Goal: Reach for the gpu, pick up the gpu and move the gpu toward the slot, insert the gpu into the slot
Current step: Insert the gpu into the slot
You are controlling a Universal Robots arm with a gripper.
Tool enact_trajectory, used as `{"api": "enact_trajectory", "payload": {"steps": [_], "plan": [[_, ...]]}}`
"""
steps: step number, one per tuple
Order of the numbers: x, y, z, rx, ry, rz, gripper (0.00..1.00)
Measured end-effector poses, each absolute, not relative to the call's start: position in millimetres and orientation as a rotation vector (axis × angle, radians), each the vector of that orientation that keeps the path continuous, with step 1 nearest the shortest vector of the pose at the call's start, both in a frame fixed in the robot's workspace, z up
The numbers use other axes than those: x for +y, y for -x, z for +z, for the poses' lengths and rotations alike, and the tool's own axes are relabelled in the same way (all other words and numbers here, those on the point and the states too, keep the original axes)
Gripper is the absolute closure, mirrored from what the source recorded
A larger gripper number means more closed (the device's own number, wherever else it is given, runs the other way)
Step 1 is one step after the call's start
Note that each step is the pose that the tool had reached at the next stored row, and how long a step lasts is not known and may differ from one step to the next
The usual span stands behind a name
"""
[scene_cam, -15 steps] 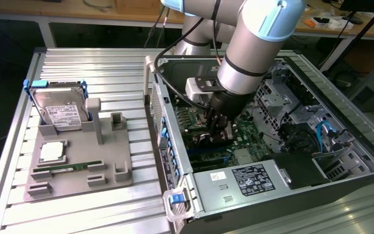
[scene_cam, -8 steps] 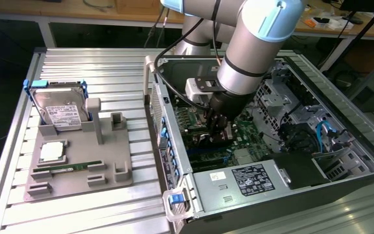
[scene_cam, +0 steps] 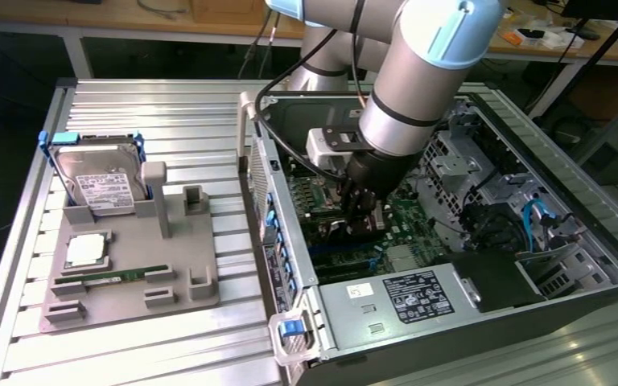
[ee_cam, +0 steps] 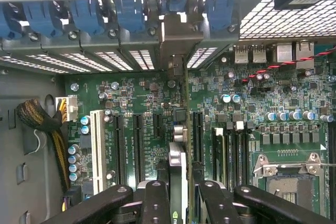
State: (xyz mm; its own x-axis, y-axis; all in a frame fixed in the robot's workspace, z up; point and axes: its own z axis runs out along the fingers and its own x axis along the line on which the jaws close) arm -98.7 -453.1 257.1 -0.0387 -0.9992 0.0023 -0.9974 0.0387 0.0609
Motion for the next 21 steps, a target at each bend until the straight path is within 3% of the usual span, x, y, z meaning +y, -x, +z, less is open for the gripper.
{"api": "enact_trajectory", "payload": {"steps": [21], "plan": [[-454.8, 99.0, 260.4, -2.230, -2.146, -0.062, 0.73]]}}
